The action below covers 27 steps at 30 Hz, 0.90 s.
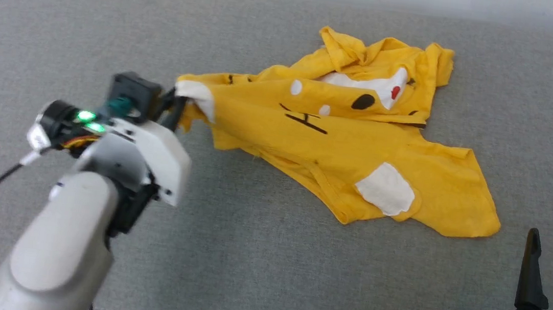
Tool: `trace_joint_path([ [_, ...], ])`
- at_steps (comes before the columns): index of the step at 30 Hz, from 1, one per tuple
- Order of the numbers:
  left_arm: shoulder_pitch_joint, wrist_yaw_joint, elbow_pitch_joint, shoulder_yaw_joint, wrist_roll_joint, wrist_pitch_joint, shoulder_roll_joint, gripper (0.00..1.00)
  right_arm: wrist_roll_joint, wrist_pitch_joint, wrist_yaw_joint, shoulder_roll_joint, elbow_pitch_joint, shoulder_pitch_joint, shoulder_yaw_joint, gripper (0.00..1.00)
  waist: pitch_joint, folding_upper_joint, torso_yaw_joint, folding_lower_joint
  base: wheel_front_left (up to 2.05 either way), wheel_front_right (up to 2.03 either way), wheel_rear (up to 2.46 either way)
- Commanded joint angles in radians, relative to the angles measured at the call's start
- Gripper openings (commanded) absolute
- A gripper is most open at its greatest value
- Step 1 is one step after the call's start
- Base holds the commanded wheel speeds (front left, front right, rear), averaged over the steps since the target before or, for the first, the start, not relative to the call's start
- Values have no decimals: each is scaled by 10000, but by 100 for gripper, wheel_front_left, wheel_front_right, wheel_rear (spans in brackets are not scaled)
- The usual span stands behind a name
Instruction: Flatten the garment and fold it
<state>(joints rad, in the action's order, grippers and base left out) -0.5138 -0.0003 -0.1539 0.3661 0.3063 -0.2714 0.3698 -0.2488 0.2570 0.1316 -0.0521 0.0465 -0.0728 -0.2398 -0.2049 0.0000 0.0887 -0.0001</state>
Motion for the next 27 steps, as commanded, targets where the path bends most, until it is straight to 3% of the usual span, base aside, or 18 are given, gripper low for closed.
trace_joint_path([
  [1,155,64,176,127,-109,-52,-60,0,-7,47,-9,18,-8,-61,35,100,77,0,111,1,0,0,0],
  [3,365,108,800,643,-409,-306,-232,0,18,47,-9,18,17,-48,101,100,73,0,150,1,0,0,0],
  [7,1019,30,1168,1770,-441,-603,-1097,0,47,47,-9,18,37,-29,178,100,58,0,191,1,0,0,0],
  [15,1931,-314,-738,3371,-429,-111,-2354,0,121,47,-9,18,117,-46,367,100,9,0,124,1,0,0,0],
  [16,1968,-283,-998,3376,-350,38,-2486,6,128,47,-9,18,126,-49,376,100,6,0,111,1,0,0,0],
  [17,1957,-236,-1195,3363,-312,220,-2582,46,133,47,-9,18,130,-50,382,100,-3,0,103,1,0,0,0],
  [18,1922,-198,-1355,3348,-290,387,-2648,100,137,47,-9,18,131,-50,381,100,-11,0,100,1,0,0,0],
  [23,1706,-170,-1484,2862,204,821,-2705,100,163,47,-9,18,160,-55,295,100,-13,0,167,1,0,0,0],
  [27,1753,-268,-754,2205,896,570,-2297,100,110,47,-9,18,188,-39,262,100,2,0,236,1,0,0,0],
])
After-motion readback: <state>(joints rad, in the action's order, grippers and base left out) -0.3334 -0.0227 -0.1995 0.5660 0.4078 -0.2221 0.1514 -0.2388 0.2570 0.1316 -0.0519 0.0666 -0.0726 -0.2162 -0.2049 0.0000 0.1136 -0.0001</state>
